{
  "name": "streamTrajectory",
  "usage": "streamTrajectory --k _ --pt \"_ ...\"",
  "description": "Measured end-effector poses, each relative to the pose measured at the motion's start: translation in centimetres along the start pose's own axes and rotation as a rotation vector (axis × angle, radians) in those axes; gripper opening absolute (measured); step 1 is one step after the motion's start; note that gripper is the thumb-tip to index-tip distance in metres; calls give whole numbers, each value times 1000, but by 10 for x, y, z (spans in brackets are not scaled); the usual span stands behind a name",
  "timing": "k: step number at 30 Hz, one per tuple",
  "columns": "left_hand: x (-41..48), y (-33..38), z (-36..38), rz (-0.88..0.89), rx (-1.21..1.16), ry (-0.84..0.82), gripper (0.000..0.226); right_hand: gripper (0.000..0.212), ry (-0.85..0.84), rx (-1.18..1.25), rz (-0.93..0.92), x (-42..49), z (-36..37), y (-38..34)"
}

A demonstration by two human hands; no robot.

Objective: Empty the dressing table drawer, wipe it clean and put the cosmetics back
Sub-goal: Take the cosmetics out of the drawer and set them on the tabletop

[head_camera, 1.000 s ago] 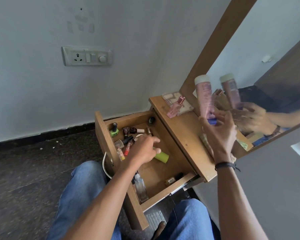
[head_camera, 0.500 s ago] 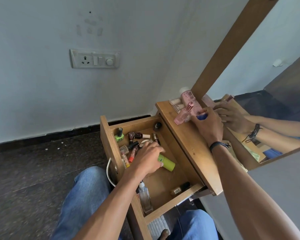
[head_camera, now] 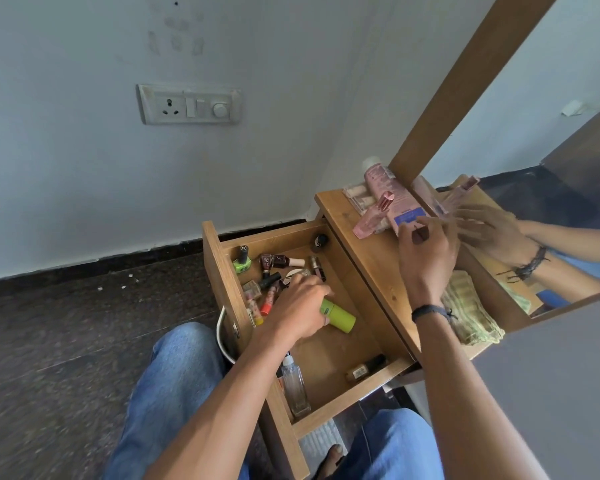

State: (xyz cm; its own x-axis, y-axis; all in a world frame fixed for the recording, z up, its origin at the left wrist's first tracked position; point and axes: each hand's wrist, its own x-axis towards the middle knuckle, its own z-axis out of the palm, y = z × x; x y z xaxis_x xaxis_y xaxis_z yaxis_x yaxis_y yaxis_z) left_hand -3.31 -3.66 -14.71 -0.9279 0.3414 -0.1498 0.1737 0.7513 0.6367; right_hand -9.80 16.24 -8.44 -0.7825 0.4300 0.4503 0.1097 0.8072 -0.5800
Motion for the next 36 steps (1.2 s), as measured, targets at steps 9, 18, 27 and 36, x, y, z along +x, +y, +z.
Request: streamTrajectory --k 9,18,27,36 --pt "-5 2 1 -92 33 7 65 17 -293 1 -297 -123 -3 -9" --pt "-7 0 0 -114 -3 17 59 45 -626 -302 -218 -147 13 10" --pt "-8 -6 -4 -144 -37 103 61 44 -660 -229 -75 -151 5 7" --pt "-9 -7 -5 -148 -47 105 58 37 -368 137 -43 -163 -16 -7"
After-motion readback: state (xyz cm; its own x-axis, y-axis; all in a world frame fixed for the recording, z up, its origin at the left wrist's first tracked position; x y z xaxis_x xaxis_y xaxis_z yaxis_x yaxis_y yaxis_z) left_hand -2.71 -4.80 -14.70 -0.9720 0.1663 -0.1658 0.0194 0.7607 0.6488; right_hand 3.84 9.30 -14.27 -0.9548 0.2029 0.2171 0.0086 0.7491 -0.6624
